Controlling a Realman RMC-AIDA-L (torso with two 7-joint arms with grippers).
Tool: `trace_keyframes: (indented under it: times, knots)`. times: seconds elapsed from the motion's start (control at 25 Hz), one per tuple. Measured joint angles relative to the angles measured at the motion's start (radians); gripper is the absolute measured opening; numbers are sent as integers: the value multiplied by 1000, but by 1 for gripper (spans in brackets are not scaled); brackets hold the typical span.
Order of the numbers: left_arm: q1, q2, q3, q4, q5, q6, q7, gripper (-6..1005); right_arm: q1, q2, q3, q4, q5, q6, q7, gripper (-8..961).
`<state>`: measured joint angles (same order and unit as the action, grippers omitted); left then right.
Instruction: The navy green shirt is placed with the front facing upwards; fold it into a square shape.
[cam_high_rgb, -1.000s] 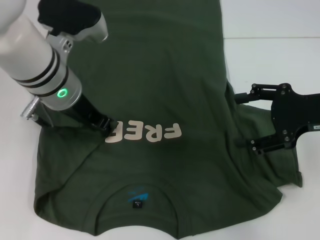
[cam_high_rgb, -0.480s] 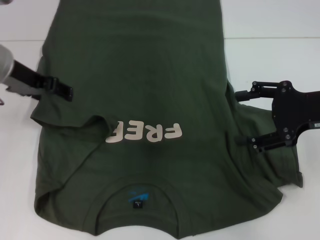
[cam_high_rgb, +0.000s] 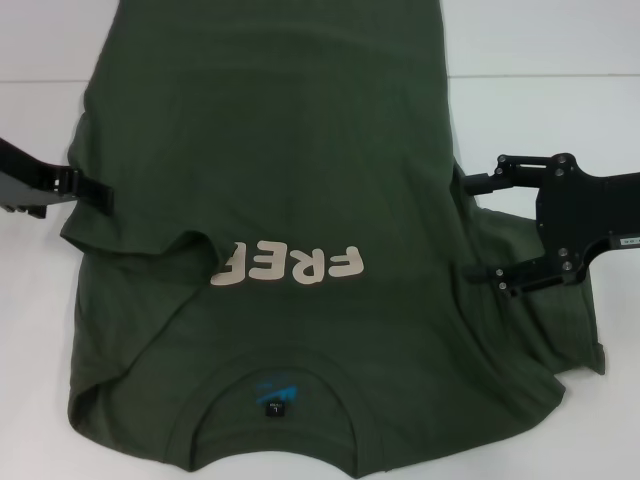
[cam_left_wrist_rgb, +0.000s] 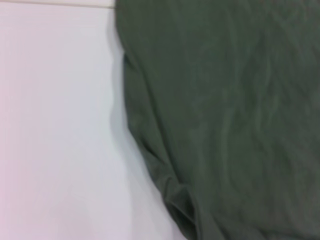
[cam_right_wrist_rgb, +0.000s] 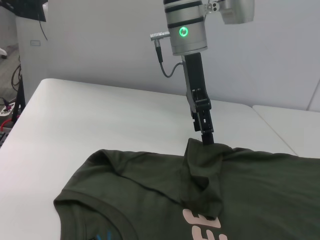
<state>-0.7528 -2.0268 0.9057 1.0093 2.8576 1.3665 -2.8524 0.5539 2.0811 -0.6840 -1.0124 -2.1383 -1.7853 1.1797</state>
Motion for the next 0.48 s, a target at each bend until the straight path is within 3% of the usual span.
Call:
trace_keyframes:
  times: [0.48]
  knots:
    - [29,4,2,-64,0,-67,21,903,0,1,1,0,-1,3,1,945]
